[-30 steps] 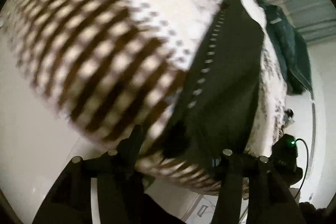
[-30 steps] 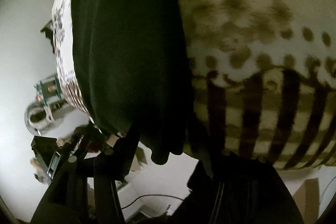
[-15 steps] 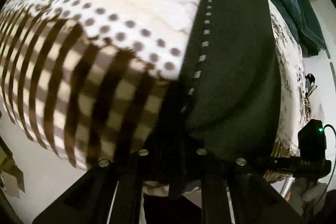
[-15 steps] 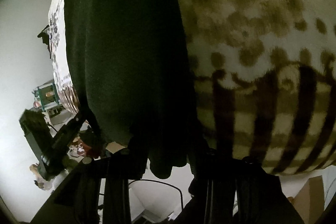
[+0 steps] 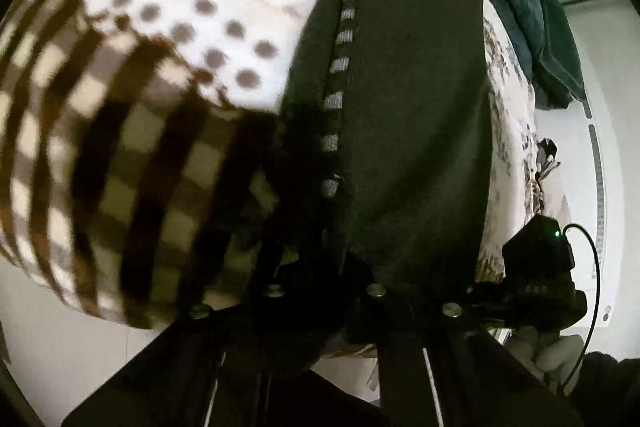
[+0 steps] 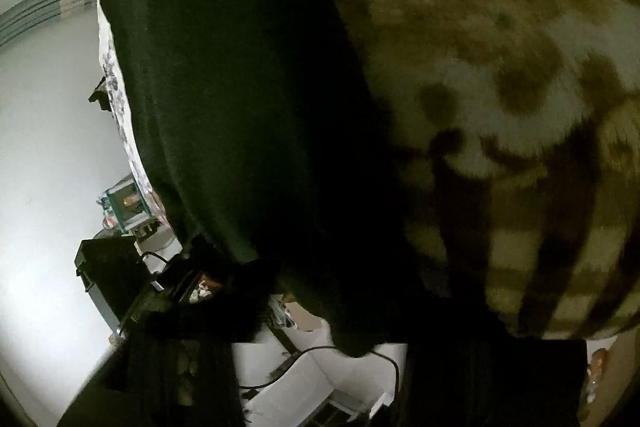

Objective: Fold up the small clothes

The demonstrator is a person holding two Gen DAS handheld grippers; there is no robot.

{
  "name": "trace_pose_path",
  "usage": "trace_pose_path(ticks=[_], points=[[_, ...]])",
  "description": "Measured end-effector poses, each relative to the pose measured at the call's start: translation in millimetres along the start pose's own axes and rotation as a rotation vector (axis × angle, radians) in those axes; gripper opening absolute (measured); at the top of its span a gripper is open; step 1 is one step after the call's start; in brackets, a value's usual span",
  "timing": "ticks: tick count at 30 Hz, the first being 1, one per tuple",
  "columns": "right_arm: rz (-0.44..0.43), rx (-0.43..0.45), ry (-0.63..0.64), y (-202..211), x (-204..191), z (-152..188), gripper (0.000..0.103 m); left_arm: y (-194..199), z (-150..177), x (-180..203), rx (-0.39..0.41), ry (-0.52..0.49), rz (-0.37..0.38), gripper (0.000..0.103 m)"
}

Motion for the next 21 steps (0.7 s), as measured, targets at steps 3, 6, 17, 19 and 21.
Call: trace_pose_path(ticks=[3, 6, 17, 19, 21], points=[[-0.038, 0.014, -0.001, 11.4, -7.2, 5.8, 0.013, 14.2, 0.5, 9.6, 0.024, 0.026, 0.030, 0.007], [-0.088, 0.027, 0.019, 30.5, -23.4, 11.7, 0.013, 29.4, -4.8, 24.5, 0.043, 0.066, 0.087, 0.007], [-0.190, 0.239, 0.116, 145.1, -129.2, -52.5, 0.013, 74.1, -121.5, 115.9, 0.159, -0.066, 0.204, 0.007], [-0.193, 0.281, 0.113, 162.4, -144.9, -81.9, 0.013, 63.8, -157.4, 130.5, 0.169, -0.083, 0.235, 0.007], [-0.195, 0.340, 0.098, 180.8, -163.9, -125.6, 0.013, 49.3, -195.2, 141.8, 0.173, -0.094, 0.252, 0.007]])
Point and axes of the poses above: each gripper's, at about its wrist camera, not at the fingertips, and y roughly against the way its jaws point, x to its right, z to its underside, the point moved 10 cm from there along -y, roughly the way its jaws point, and after that the axes turned 9 degrees about z, right-handed, at the moved point
